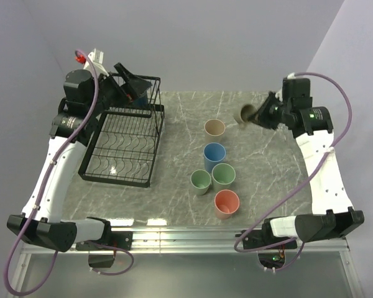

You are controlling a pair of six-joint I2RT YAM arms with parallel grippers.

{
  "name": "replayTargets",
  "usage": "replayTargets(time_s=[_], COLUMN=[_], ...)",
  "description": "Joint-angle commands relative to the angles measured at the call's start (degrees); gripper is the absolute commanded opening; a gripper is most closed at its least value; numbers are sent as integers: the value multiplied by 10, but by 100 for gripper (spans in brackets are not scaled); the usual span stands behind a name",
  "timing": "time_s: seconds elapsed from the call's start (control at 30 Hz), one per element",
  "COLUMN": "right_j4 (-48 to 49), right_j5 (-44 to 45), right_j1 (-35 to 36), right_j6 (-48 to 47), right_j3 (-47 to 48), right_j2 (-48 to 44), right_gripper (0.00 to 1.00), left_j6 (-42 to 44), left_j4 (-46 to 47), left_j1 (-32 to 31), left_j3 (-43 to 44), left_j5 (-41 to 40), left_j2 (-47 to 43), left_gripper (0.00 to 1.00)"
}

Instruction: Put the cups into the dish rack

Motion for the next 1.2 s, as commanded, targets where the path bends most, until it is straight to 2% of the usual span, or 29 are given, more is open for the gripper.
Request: replayTargets(time_s=[0.0, 0.03, 0.07, 0.1, 0.13, 0.17, 0.2, 0.23, 0.27, 0.33, 0.5, 0.63, 0.87, 1.17], right_j4=[183, 250, 419, 510, 598, 731, 767, 786, 794, 785, 844, 829, 813, 760], right_j5=[-271, -321, -406, -429, -444, -454, -465, -471, -476, -483, -490, -486, -490, -497], right_j1=[2, 5, 8, 13, 15, 26, 30, 35, 46, 56, 93, 117, 129, 131], right_j6=[109, 159, 217, 340, 398, 443, 496, 505, 509, 500, 548, 533, 513, 470], right_j3=[22, -3, -34, -94, -121, -140, -151, -147, -142, -126, -143, -147, -162, -157], right_j2=[-16, -24, -39, -45, -48, -45, -39, -32, -19, -10, 7, 14, 18, 32], right_gripper=[0, 0, 0, 0, 0, 0, 0, 0, 0, 0, 0, 0, 0, 0], left_j6=[-92, -126, -205, -249, -294, -336, -405, -431, -462, -472, -455, -472, -476, -431], left_j4=[189, 315, 377, 449, 509, 638, 685, 724, 773, 799, 813, 846, 862, 824], left_j1=[1, 2, 2, 2, 1, 1, 1, -1, -4, -16, -47, -59, -78, -113], left_j3=[-51, -77, -104, -155, -181, -206, -248, -265, -275, -283, -270, -266, -243, -209], left_j5=[212, 248, 275, 293, 312, 313, 308, 296, 292, 292, 277, 270, 269, 275], left_j2=[-20, -26, -27, -26, -23, -22, -20, -14, -10, 7, 24, 45, 71, 85], left_gripper=[99, 99, 99, 99, 99, 99, 99, 99, 99, 99, 99, 99, 99, 99])
